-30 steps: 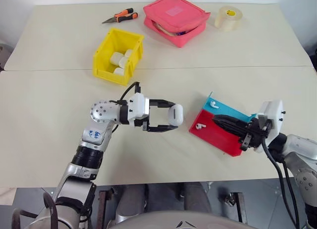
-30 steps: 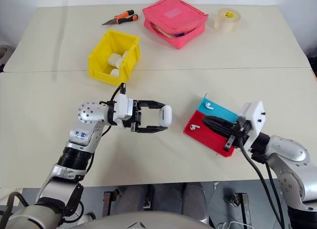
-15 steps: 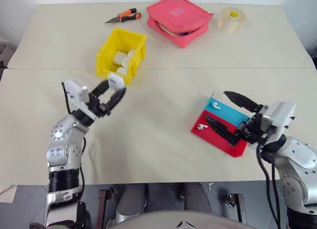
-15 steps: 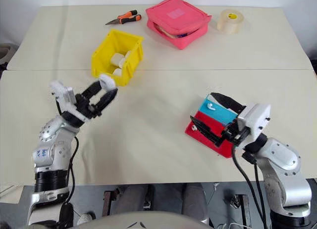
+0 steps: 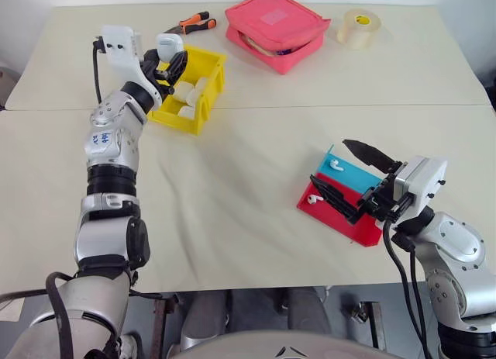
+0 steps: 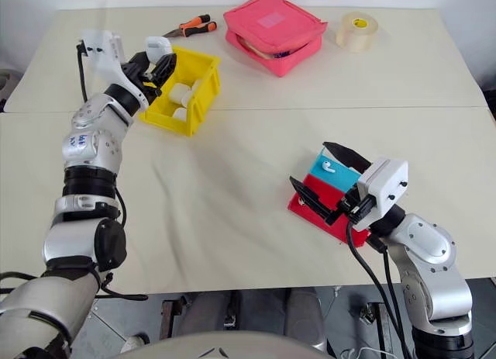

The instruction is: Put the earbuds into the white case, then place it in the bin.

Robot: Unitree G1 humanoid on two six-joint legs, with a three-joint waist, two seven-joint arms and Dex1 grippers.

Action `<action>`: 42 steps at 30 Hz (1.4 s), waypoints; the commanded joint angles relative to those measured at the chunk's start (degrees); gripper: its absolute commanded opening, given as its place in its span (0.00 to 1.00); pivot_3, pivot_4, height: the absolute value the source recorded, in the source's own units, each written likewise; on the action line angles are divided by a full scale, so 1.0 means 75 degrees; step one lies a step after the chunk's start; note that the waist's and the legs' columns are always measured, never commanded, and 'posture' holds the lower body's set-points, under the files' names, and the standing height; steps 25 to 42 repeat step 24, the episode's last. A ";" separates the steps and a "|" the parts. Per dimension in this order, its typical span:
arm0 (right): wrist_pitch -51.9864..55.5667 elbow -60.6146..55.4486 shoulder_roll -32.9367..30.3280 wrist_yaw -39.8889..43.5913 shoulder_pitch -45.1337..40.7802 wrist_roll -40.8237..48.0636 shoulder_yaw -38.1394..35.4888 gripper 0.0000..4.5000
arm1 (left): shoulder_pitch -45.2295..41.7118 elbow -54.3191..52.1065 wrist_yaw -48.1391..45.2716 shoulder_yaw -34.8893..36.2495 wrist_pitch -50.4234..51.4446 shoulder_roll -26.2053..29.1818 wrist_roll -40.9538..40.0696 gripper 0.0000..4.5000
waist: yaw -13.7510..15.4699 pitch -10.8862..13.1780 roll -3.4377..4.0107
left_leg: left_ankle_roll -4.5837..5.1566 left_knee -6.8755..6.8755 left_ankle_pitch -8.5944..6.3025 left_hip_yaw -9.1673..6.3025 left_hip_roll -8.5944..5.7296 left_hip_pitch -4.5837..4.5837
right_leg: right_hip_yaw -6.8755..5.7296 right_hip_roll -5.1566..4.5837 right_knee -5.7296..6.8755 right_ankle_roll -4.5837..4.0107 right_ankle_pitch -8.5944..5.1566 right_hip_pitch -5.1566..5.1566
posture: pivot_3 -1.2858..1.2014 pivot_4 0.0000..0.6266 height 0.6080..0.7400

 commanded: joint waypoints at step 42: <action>0.0029 0.0838 -0.1536 0.1784 0.0563 0.0824 -0.1203 1.00 | 0.5139 -0.5630 -0.4989 -0.0811 -0.0649 0.2264 -0.0433 0.99 | 0.0041 0.0000 0.0004 | -0.0006 0.0023 -0.0005 0.0006 0.0026 0.0005 | -0.0008 -0.0004 0.0014 -0.0004 -0.0001 0.0006 | 0.52 0.24 1.00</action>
